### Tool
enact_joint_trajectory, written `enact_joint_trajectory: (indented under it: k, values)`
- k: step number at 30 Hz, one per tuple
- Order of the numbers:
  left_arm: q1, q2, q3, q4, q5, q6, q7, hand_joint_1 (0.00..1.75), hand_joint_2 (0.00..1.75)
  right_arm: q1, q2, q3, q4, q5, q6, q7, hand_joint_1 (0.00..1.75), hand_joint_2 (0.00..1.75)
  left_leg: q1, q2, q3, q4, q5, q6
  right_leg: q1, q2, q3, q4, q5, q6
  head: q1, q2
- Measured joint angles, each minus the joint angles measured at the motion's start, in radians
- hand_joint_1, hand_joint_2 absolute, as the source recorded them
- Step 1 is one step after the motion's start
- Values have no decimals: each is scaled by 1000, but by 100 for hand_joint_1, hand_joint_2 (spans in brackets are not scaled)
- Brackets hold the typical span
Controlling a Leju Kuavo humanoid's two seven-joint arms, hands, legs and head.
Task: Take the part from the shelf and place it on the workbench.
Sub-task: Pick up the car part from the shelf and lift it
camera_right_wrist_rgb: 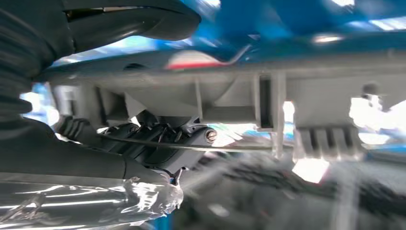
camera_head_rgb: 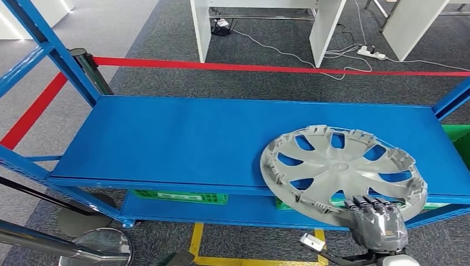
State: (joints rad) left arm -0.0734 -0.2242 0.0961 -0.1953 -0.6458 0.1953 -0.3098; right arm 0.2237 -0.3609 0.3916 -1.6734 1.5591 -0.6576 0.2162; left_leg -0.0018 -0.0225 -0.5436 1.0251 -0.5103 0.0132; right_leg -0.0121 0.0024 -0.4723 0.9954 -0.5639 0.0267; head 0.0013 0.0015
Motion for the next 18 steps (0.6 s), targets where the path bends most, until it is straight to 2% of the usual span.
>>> enact_joint_trajectory:
  k: [3, 12, 15, 18]
  values:
    - [0, 0, 0, 0, -1, 0, 4, 0, 0, 20, 21, -60, -59, 0, -26, -105, 175, 175, 0, 0, 0, 0, 0, 0, 0, 0, 0, 0, 0, 0, 0, 0]
    - [0, -1, 0, 0, -1, -1, 9, 0, 0, 45, 53, -133, -122, 0, -27, -147, 175, 175, 0, 0, 0, 0, 0, 0, 0, 0, 0, 0, 0, 0, 0, 0]
    - [1, -1, 0, 0, -1, -5, 16, 0, 0, 61, 105, -172, -159, 0, -27, -279, 175, 175, 0, 0, 0, 0, 0, 0, 0, 0, 0, 0, 0, 0, 0, 0]
    - [2, -1, 0, 0, -2, -12, 34, 0, 0, 81, 210, -229, -235, 0, -27, -461, 175, 175, 0, 0, 0, 0, 0, 0, 0, 0, 0, 0, 0, 0, 0, 0]
